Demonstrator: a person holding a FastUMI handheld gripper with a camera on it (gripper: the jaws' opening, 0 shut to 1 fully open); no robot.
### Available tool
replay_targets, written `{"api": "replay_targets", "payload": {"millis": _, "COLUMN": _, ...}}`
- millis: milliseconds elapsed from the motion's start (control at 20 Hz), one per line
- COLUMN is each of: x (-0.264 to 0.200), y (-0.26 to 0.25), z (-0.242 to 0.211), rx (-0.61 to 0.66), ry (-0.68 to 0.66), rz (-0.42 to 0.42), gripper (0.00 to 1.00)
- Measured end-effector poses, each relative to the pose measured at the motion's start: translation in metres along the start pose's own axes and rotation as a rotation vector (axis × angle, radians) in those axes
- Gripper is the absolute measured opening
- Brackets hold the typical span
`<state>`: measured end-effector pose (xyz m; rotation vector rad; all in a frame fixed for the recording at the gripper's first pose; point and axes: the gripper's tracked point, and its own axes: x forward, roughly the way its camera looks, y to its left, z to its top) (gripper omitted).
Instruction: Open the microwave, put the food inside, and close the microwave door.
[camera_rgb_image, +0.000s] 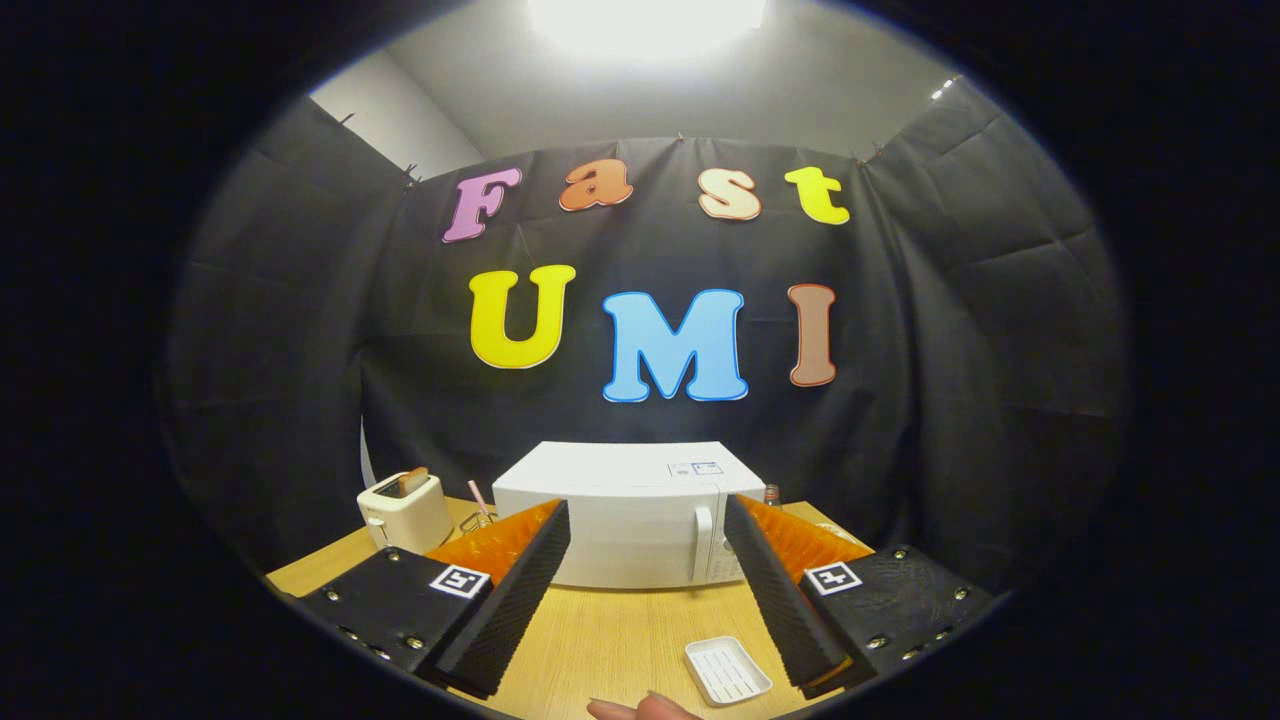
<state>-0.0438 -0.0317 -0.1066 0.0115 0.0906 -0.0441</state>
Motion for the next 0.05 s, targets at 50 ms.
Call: {"api": "replay_targets", "payload": {"millis": 50, "x": 0.0015, "y": -0.0041, "z": -0.0008, "rx": 0.001, "ry": -0.001, "rz": -0.014, "gripper": 0.99}}
